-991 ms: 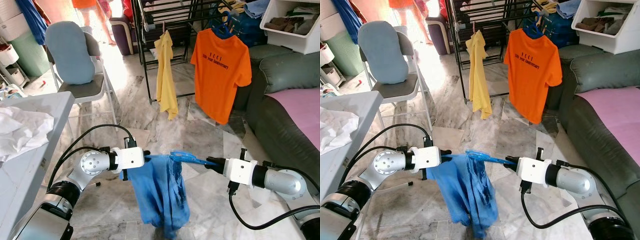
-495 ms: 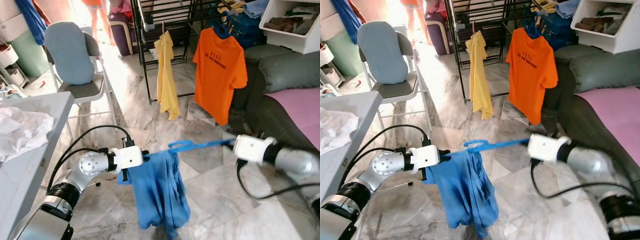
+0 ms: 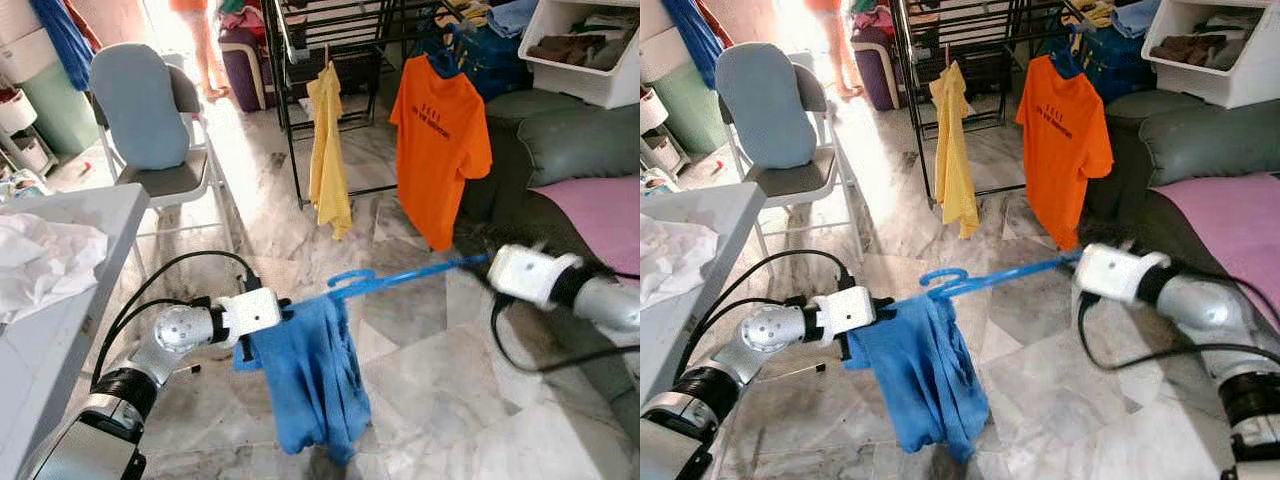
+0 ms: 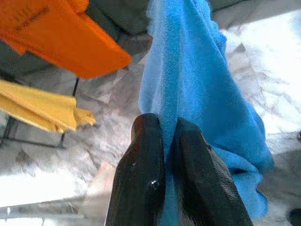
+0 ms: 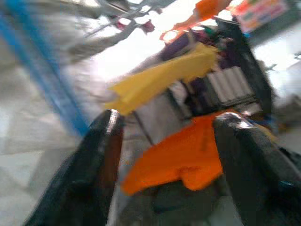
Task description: Hang hanger
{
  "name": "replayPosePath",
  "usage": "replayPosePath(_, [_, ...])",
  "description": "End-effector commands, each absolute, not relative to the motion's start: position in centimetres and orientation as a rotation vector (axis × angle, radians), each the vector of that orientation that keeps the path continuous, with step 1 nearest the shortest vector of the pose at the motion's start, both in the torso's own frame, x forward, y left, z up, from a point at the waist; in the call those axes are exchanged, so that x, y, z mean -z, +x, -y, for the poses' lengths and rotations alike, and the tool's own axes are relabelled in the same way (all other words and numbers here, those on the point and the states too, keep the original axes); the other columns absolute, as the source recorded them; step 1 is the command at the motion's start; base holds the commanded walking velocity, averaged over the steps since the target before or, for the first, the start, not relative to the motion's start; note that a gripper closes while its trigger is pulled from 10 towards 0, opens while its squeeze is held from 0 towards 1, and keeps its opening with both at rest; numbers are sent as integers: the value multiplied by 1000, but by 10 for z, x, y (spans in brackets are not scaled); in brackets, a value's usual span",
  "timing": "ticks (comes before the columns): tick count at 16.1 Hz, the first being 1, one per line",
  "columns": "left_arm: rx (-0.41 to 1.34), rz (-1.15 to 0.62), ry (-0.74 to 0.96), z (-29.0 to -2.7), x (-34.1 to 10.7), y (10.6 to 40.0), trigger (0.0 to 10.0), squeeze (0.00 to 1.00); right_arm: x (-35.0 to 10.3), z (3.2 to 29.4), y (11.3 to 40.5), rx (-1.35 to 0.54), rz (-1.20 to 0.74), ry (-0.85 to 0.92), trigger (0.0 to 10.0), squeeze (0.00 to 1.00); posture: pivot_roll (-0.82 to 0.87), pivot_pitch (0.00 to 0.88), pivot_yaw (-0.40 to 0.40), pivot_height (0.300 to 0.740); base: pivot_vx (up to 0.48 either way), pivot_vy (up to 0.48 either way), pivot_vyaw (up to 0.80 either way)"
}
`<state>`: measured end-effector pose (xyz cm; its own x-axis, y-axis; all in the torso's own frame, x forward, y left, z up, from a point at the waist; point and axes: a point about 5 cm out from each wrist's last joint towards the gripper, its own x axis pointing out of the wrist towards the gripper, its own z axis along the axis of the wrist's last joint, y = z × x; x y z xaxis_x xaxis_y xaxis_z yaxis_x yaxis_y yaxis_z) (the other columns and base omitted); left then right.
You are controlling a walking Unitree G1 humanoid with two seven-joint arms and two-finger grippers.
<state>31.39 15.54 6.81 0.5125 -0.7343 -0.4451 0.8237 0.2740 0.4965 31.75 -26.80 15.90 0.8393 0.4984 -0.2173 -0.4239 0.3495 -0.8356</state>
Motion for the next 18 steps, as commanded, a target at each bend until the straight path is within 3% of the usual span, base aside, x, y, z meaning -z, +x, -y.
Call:
replayPosePath(1, [1020, -154, 742, -164, -67, 314, 0, 0, -171, 270, 322, -532, 138, -1054, 10000, 1000, -167, 0, 99, 740, 0, 0, 0])
replayPosePath(5, [981, -151, 707, -163, -69, 317, 0, 0, -169, 268, 321, -525, 153, -980, 10000, 1000, -164, 0, 98, 740, 0, 0, 0])
replayPosePath(7, [898, -164, 666, -166, -72, 324, 0, 0, -169, 278, 325, -376, 140, -928, 10000, 1000, -160, 0, 96, 740, 0, 0, 0])
replayPosePath(8, [844, -165, 603, -167, -74, 328, 0, 0, -170, 290, 329, -188, 146, -862, 10000, 1000, -157, 0, 97, 740, 0, 0, 0])
replayPosePath(10, [782, -184, 531, -168, -75, 332, 0, 0, -170, 304, 329, 10, 146, -753, 10000, 1000, -152, 0, 101, 740, 0, 0, 0])
replayPosePath(12, [786, -158, 431, -161, -83, 336, 0, 0, -150, 321, 325, 245, 56, -440, 10000, 1000, -146, 0, 107, 740, 0, 0, 0])
replayPosePath(14, [878, -93, 428, -148, -96, 336, 0, 0, -112, 302, 324, 199, -109, -272, 10000, 1000, -140, 0, 110, 740, 0, 0, 0])
replayPosePath(16, [959, -33, 431, -136, -107, 334, 0, 0, -90, 281, 324, 98, -213, -237, 10000, 969, -129, 0, 111, 740, 0, 0, 0])
replayPosePath(17, [1027, 34, 442, -125, -121, 332, 0, 0, -74, 255, 323, -29, -270, -206, 10000, 894, -117, 0, 113, 740, 0, 0, 0])
replayPosePath(18, [1058, 68, 460, -120, -128, 331, 0, 0, -69, 239, 323, -115, -282, -206, 10000, 718, -114, 0, 114, 740, 0, 0, 0])
